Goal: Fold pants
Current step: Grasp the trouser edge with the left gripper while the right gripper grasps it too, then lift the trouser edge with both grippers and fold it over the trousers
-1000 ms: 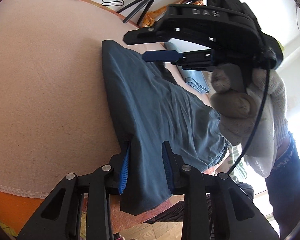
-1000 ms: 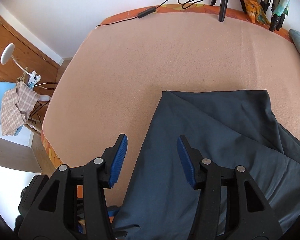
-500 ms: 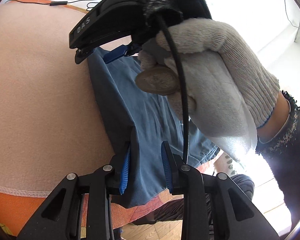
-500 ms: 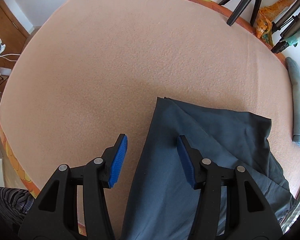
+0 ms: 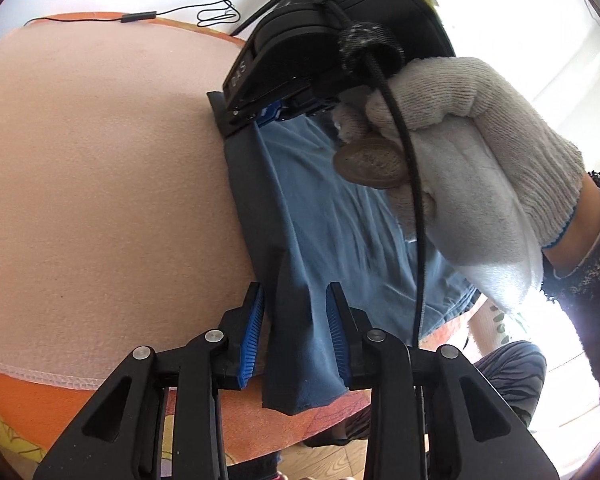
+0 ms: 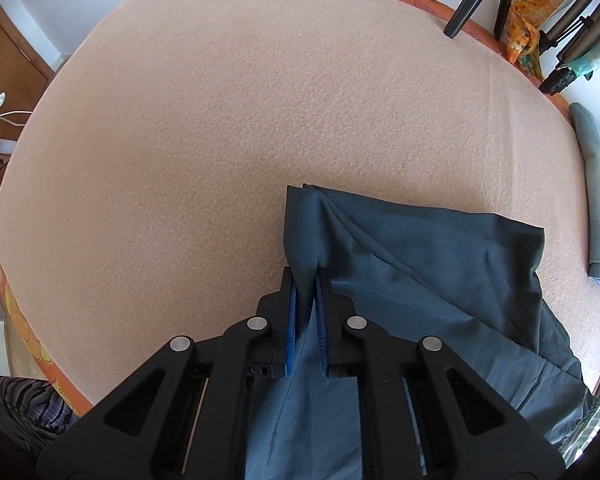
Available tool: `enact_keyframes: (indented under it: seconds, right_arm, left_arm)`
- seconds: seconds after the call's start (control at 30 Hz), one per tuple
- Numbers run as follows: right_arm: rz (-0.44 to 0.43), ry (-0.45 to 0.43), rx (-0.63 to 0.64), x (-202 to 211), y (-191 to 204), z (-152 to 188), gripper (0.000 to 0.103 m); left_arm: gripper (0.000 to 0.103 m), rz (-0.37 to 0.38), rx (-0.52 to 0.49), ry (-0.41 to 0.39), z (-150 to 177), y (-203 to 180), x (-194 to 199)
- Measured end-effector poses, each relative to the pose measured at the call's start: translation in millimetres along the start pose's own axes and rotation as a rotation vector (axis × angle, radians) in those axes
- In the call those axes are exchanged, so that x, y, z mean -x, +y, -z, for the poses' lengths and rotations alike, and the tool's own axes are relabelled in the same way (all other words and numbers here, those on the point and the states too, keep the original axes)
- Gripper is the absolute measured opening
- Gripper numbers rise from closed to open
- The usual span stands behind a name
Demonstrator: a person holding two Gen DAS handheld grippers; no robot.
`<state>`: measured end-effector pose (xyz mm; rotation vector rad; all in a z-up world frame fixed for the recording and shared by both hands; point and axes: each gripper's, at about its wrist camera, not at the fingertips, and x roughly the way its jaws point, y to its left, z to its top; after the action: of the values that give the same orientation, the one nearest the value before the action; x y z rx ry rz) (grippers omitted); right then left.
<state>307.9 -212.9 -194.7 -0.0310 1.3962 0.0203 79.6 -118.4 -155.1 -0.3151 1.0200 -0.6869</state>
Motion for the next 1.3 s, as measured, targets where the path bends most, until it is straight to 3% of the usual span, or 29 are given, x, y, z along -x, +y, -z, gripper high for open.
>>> enact_keyframes:
  seconds: [0.23,0.27,0.3,0.33,0.63,0.77,1.03,1.23,1.3]
  right_arm:
    - [-0.071,-0.059,-0.042,20,-17,5,0.006]
    - [-0.080,-0.068,-0.048,24,-20,6,0.006]
    - [-0.088,-0.076,-0.051,27,-23,6,0.005]
    - [-0.097,-0.085,-0.055,29,-24,7,0.005]
    - [-0.209,-0.168,-0.136,53,-39,14,0.004]
    - [-0.240,-0.205,-0.160,63,-40,12,0.004]
    - [-0.236,-0.206,-0.132,55,-20,4,0.004]
    - [-0.251,-0.218,-0.115,58,-5,-3,0.001]
    - [-0.250,-0.217,-0.106,61,-1,-5,0.001]
  left_arm:
    - [0.027,0.048,0.026,0.051,2,12,-11]
    - [0.022,0.054,0.021,0.050,1,12,-11]
    - [0.009,0.069,0.014,0.048,0,12,-10]
    - [0.006,0.084,0.008,0.044,-1,11,-9]
    - [0.004,0.189,-0.031,-0.047,-10,2,24]
    - [0.003,0.175,-0.035,-0.082,-11,15,39]
    - [0.003,0.132,0.006,-0.105,-3,23,34]
    - [0.003,0.125,0.055,-0.083,-2,27,26]
    - [0.010,0.115,0.090,-0.059,-5,31,20]
